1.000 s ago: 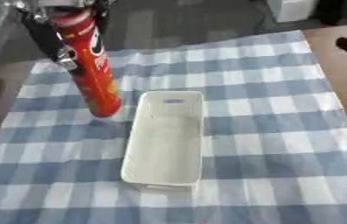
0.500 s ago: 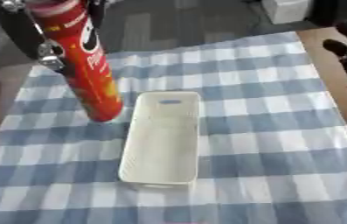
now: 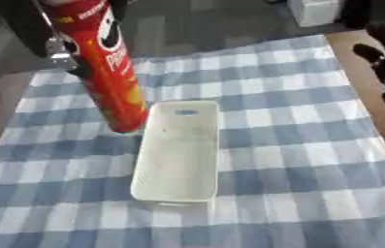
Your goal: Pick up objects on the table and place them in the box.
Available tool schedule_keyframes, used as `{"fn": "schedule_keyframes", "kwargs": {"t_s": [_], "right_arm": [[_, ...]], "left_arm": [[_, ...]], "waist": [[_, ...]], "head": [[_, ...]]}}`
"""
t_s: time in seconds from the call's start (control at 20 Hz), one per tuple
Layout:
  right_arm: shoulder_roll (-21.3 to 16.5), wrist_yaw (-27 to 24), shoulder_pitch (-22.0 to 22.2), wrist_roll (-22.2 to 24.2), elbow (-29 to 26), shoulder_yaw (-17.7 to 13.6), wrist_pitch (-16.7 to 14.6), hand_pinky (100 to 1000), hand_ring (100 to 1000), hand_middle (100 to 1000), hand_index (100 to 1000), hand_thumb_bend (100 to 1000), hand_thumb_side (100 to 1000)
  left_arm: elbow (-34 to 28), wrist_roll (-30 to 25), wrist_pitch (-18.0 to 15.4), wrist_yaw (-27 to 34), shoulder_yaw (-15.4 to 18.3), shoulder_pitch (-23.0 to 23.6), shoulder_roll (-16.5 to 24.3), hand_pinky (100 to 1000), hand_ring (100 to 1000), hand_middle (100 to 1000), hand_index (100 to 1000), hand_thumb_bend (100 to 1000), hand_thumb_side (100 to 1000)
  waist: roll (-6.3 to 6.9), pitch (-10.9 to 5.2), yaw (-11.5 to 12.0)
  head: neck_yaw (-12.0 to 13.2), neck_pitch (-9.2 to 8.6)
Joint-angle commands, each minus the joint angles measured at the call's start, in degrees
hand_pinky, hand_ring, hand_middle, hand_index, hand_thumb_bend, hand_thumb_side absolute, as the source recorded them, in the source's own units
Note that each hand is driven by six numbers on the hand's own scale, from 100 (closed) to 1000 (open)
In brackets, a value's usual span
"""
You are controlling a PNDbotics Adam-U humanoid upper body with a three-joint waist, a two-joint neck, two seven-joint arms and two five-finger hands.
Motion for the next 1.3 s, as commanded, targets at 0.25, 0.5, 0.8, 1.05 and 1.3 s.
{"fn": "schedule_keyframes", "kwargs": {"t_s": [0.25, 0.5, 0.8, 1.05, 1.3], "right_arm": [[0.26, 0.20, -0.27, 2.29, -1.22, 0.38, -1.87, 950, 990, 885, 820, 100, 532], [0.45, 0.23, -0.42, 2.29, -1.36, 0.62, -1.78, 950, 988, 885, 820, 100, 530], [0.41, 0.24, -0.65, 2.29, -1.38, 0.83, -1.80, 950, 988, 879, 820, 100, 528], [0.72, 0.18, -0.99, 2.29, -1.61, 1.02, -1.79, 946, 981, 876, 820, 100, 526], [1.09, 0.05, -1.31, 2.29, -1.92, 1.24, -1.71, 941, 974, 873, 819, 100, 525]], "left_arm": [[-1.07, -3.61, -2.24, 1.53, -1.61, -2.94, -2.66, 100, 162, 181, 208, 484, 104], [-0.87, -3.62, -2.62, 1.43, -2.98, -3.99, -4.89, 100, 161, 180, 209, 461, 108], [-0.66, -3.62, -2.92, 1.45, -3.88, -4.19, -6.56, 100, 160, 180, 212, 430, 110], [-0.82, -3.62, -3.24, 0.99, -4.69, -3.54, -7.31, 100, 160, 179, 212, 416, 115], [-0.94, -3.62, -4.08, -0.03, -6.28, -2.51, -7.20, 100, 162, 180, 211, 464, 106]], "waist": [[-0.31, -0.96, -0.47], [-0.35, -0.90, -0.96], [-0.32, -0.69, -1.40], [-0.45, -0.43, -2.04], [-0.60, -0.18, -2.58]], "head": [[-0.73, 0.10], [-0.74, 0.09], [-0.61, 0.15], [-0.29, 0.08], [0.05, -0.10]]}}
